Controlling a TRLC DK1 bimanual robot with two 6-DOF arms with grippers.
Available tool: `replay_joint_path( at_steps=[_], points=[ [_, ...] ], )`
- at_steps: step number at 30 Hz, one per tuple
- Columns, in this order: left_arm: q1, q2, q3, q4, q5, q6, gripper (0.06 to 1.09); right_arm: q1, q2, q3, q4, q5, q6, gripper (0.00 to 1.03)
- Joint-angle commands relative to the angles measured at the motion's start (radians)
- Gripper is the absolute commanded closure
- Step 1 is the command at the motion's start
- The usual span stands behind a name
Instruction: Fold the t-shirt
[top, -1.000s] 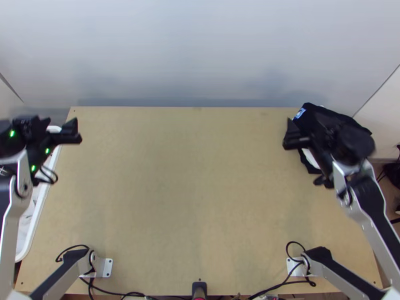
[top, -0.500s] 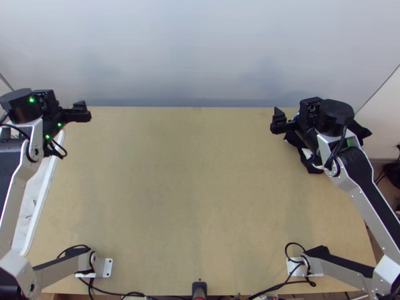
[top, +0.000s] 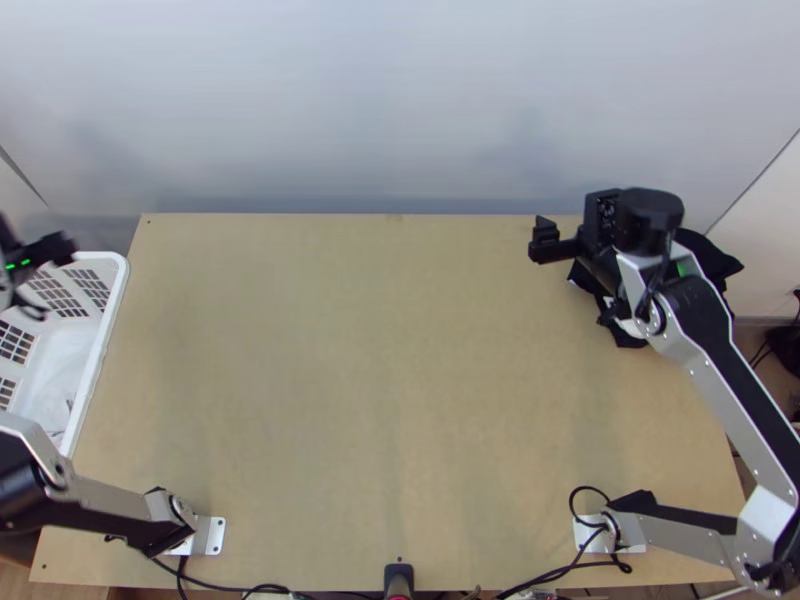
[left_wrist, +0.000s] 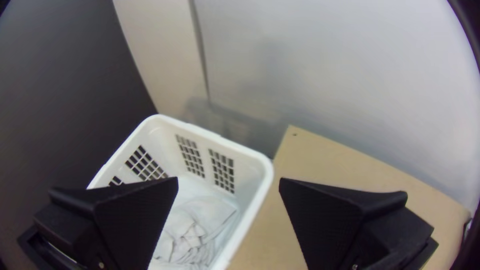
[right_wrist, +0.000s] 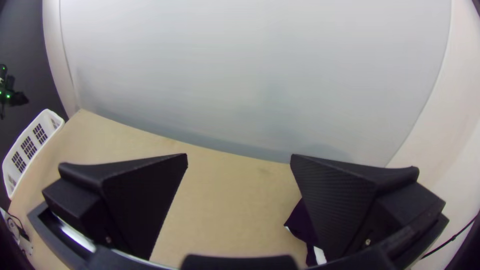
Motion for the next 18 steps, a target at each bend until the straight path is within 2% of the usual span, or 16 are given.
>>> replay_joint_path(
  at_steps=[1, 8, 13, 18],
  points=[
    [0.240, 0.197, 0.055, -0.001, 0.002, 0.102, 0.10, 0.038, 0.106, 0.182, -0.123, -0.005, 0.028, 0.07],
    [0.349, 0.386, 0.083, 0.024, -0.001, 0.198, 0.10, 0.113, 0.197, 0.425, -0.263, -0.005, 0.029, 0.07],
    [0.400, 0.507, 0.081, 0.050, -0.020, 0.257, 0.10, 0.166, 0.214, 0.507, -0.306, -0.005, 0.026, 0.07],
    [0.446, 0.638, 0.081, 0.140, -0.032, 0.346, 0.10, 0.202, 0.234, 0.575, -0.355, -0.004, 0.026, 0.07]
  ],
)
